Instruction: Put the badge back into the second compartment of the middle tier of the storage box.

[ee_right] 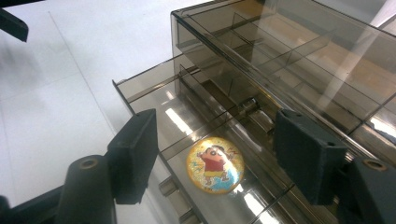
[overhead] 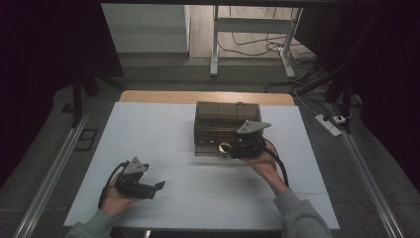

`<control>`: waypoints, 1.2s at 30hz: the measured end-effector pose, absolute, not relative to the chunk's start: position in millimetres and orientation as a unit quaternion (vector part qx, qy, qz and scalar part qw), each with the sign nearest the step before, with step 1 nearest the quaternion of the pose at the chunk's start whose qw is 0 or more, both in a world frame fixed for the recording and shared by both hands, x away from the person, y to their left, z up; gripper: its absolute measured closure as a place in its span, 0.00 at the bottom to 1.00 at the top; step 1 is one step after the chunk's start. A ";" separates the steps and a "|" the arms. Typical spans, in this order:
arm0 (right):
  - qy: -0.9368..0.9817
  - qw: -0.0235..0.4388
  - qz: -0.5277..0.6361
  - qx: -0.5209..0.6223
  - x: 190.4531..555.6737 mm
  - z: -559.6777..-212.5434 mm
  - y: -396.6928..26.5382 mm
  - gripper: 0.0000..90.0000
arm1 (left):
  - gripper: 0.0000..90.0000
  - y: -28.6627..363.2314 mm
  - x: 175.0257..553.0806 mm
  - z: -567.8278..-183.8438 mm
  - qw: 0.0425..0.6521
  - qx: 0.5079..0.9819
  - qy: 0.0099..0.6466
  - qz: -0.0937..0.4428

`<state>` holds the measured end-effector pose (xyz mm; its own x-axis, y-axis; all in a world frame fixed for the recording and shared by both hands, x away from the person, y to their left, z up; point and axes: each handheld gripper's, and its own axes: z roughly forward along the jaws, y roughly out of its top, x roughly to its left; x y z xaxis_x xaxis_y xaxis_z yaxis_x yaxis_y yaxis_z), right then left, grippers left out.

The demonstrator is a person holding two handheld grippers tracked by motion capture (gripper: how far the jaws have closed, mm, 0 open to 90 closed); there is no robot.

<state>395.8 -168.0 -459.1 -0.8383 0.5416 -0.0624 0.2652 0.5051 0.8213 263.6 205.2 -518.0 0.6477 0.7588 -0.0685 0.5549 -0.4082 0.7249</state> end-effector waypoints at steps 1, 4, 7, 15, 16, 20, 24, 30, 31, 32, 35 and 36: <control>0.853 0.157 0.439 0.236 395.2 -458.9 -168.7 0.33 | 0.13 205.4 263.5 -518.0 0.373 0.828 0.396 0.136; 0.854 0.156 0.439 0.232 392.1 -458.4 -171.6 0.32 | 0.13 206.1 264.0 -518.3 0.374 0.827 0.397 0.135; 0.855 0.156 0.438 0.230 389.9 -459.2 -175.5 0.30 | 0.13 206.4 264.6 -518.6 0.375 0.827 0.398 0.133; 0.849 0.160 0.445 0.237 381.1 -458.1 -189.5 0.29 | 0.13 206.8 264.2 -518.5 0.379 0.825 0.399 0.131; 0.849 0.161 0.443 0.236 379.8 -458.0 -191.0 0.29 | 0.13 206.6 264.3 -518.6 0.379 0.825 0.399 0.131; 0.849 0.168 0.443 0.236 374.8 -457.7 -198.4 0.29 | 0.13 206.6 264.5 -518.9 0.379 0.825 0.399 0.130; 0.846 0.173 0.444 0.237 370.9 -457.9 -207.4 0.29 | 0.13 206.7 264.9 -519.6 0.378 0.826 0.398 0.128; 0.843 0.176 0.447 0.242 367.5 -460.0 -214.7 0.29 | 0.13 207.2 264.8 -519.9 0.381 0.824 0.399 0.125; 0.844 0.176 0.445 0.241 366.9 -460.2 -215.2 0.29 | 0.13 207.4 264.8 -519.9 0.381 0.824 0.399 0.125; 0.844 0.178 0.445 0.241 366.2 -460.6 -215.6 0.29 | 0.13 207.5 264.8 -519.9 0.382 0.824 0.399 0.125; 0.844 0.181 0.444 0.241 363.9 -460.5 -218.2 0.29 | 0.13 207.4 264.9 -520.0 0.382 0.824 0.399 0.124; 0.843 0.182 0.445 0.243 362.9 -460.5 -219.3 0.29 | 0.13 207.4 264.9 -520.1 0.382 0.824 0.399 0.124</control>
